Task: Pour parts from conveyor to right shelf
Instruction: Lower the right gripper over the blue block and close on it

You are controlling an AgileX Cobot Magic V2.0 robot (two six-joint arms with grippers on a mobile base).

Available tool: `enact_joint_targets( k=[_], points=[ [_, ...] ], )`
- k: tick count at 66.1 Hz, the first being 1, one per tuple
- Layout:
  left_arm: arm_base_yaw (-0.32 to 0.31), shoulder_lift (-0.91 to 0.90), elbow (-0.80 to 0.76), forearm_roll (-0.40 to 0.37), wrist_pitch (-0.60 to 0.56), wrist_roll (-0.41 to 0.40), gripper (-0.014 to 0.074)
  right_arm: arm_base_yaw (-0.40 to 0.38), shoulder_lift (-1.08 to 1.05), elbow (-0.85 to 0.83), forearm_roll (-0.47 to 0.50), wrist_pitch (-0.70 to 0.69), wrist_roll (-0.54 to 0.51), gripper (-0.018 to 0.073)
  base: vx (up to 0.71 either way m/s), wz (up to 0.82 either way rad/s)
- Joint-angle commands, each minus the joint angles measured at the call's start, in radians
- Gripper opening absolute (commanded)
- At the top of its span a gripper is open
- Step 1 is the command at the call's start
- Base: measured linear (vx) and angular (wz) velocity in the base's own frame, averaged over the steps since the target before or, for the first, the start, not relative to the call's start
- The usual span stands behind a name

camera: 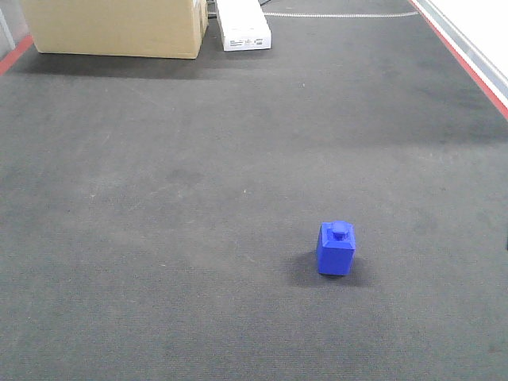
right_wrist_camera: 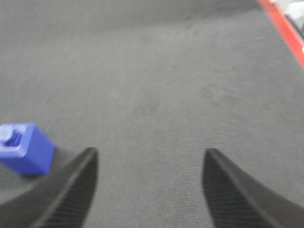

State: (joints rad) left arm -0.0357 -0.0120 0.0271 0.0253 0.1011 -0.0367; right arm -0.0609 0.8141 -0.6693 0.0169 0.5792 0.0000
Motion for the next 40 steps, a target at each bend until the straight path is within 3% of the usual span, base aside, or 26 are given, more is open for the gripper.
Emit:
enact_joint_targets(
  k=[1,25,40],
  points=[
    [0.002,-0.014,-0.018,-0.006,-0.079,-0.008,-0.0006,0.058,0.068,-0.092,-0.001,-0.011,-0.027,0.0536,0.00,0.00],
    [0.002,-0.014,-0.018,-0.006,-0.079,-0.008,-0.0006,0.302,0.381,-0.374,0.000,0.129,0.117,0.0529,0.00,0.00],
    [0.002,-0.014,-0.018,-0.006,-0.079,-0.008,-0.0006,0.389,0.586,-0.546,0.001,0.226,0.173,0.0529,0.00,0.00]
  ],
)
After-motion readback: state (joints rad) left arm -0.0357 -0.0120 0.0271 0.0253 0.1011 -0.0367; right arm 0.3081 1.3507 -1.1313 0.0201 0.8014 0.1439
